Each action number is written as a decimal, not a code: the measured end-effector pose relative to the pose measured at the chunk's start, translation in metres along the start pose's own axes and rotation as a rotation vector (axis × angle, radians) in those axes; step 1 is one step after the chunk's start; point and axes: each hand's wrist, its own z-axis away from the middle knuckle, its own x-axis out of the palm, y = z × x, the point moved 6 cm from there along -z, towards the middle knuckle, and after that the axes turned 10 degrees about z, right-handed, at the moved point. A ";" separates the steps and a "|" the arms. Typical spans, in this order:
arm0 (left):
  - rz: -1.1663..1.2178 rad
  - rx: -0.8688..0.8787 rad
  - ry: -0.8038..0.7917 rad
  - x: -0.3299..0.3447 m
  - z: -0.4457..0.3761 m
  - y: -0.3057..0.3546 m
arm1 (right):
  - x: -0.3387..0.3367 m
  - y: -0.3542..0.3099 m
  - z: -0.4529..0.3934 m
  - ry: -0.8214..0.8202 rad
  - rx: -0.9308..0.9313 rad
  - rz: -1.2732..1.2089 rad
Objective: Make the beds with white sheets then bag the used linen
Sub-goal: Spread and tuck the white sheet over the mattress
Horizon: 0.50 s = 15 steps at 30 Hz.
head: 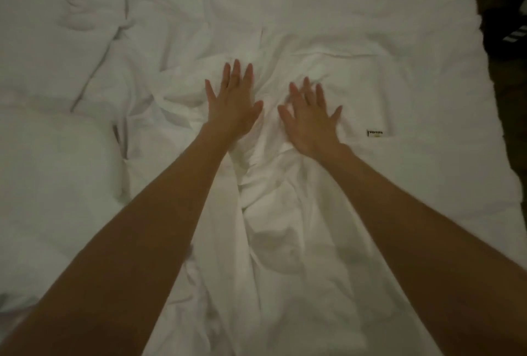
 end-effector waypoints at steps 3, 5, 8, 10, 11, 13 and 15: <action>0.048 -0.026 0.155 -0.002 0.067 -0.023 | 0.014 -0.037 0.052 0.122 -0.136 -0.057; 0.156 -0.165 0.228 0.003 0.114 -0.047 | 0.025 -0.069 0.096 0.264 -0.315 -0.043; 0.448 -0.324 0.341 0.008 0.160 -0.066 | 0.052 -0.095 0.145 0.271 -0.456 -0.118; 0.623 -0.348 0.369 0.010 0.175 -0.070 | 0.064 -0.097 0.171 0.225 -0.427 -0.219; 0.702 -0.352 0.381 0.009 0.179 -0.071 | 0.071 -0.095 0.183 0.182 -0.376 -0.289; 0.856 -0.394 0.422 0.004 0.189 -0.077 | 0.085 -0.090 0.200 0.043 -0.230 -0.449; 0.967 -0.435 0.425 0.000 0.198 -0.083 | 0.096 -0.090 0.210 -0.044 -0.118 -0.573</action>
